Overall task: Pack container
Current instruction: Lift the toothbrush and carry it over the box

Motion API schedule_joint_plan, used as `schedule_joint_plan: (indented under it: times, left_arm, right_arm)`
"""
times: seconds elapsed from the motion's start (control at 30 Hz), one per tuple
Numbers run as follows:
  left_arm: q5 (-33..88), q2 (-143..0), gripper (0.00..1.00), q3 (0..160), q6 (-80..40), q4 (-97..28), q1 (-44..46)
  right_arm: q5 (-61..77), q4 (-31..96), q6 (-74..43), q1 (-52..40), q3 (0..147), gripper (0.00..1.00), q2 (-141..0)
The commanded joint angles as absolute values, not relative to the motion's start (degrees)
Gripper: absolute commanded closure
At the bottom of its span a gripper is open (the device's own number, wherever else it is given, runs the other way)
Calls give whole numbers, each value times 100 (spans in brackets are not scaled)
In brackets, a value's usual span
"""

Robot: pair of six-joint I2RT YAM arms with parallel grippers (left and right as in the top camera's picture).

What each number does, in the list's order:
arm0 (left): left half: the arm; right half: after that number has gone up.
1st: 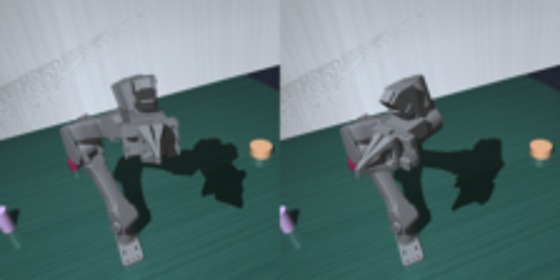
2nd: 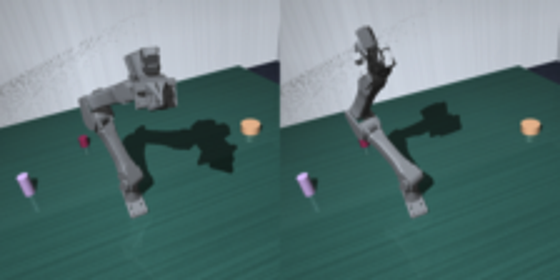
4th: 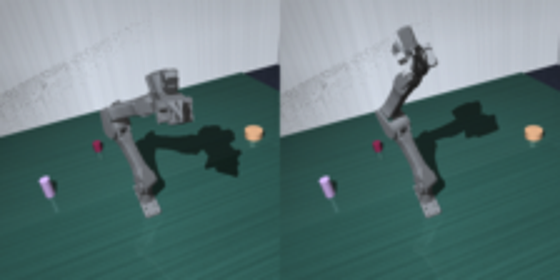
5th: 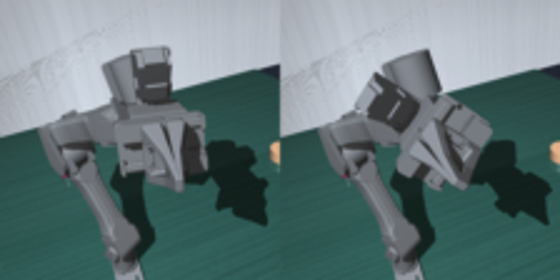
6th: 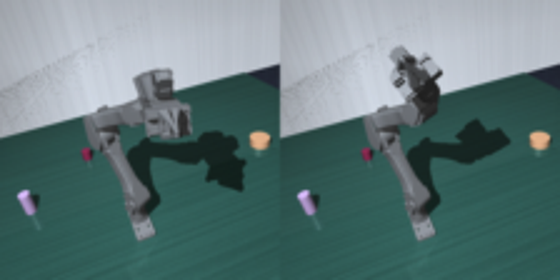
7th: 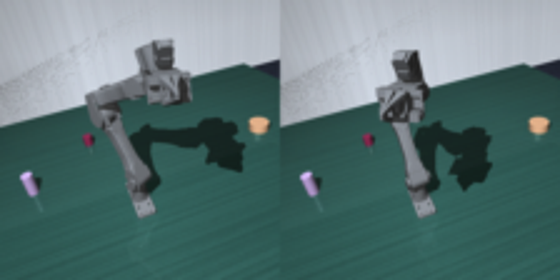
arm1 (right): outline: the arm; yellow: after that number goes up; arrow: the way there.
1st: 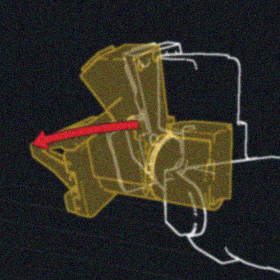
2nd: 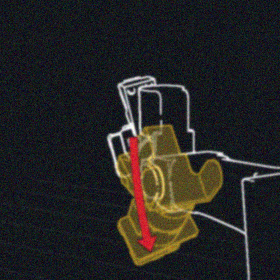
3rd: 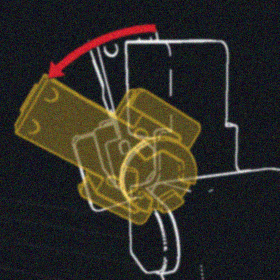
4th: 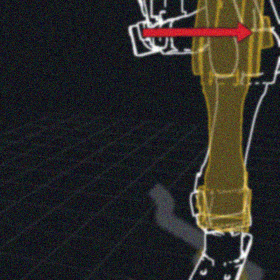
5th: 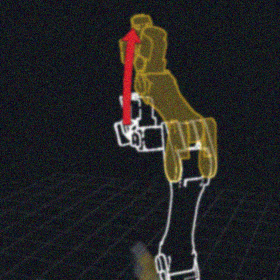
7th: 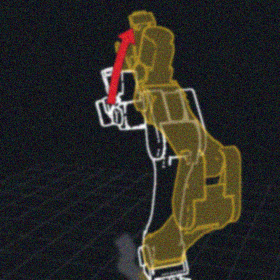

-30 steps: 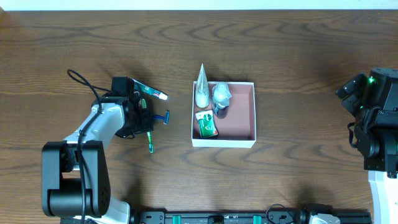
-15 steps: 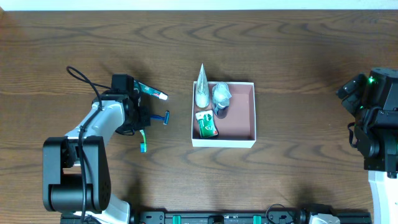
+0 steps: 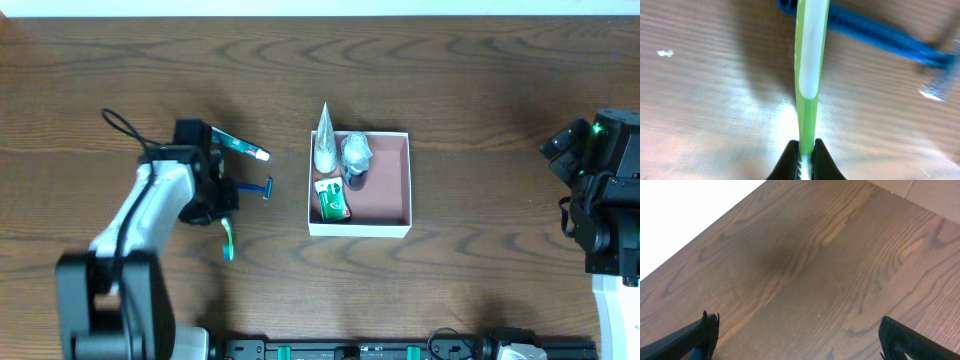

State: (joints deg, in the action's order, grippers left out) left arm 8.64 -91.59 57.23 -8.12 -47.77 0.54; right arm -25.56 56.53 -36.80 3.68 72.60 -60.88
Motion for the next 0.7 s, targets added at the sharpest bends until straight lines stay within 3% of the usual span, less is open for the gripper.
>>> schedule_joint_plan:
  times: [0.0,0.17,0.37,0.67]
  left_arm:
    - [1090,-8289,94,6263,-823,-5076,139]
    - [1632,-7137,94,6514,-926,-5170,644]
    - [1627,-6099,94,6523,-1758,-4499,1892]
    - [904,-6386,94,6523,-2045,-2679,3802]
  right_arm:
    - [-2674,5664,-3612,416,7306,1,-6082]
    - [-2674,5664,-3612,416,7306,1,-6082]
    - [-2674,5664,-3612,416,7306,1,-6082]
    - [-2674,5664,-3612,416,7306,1,-6082]
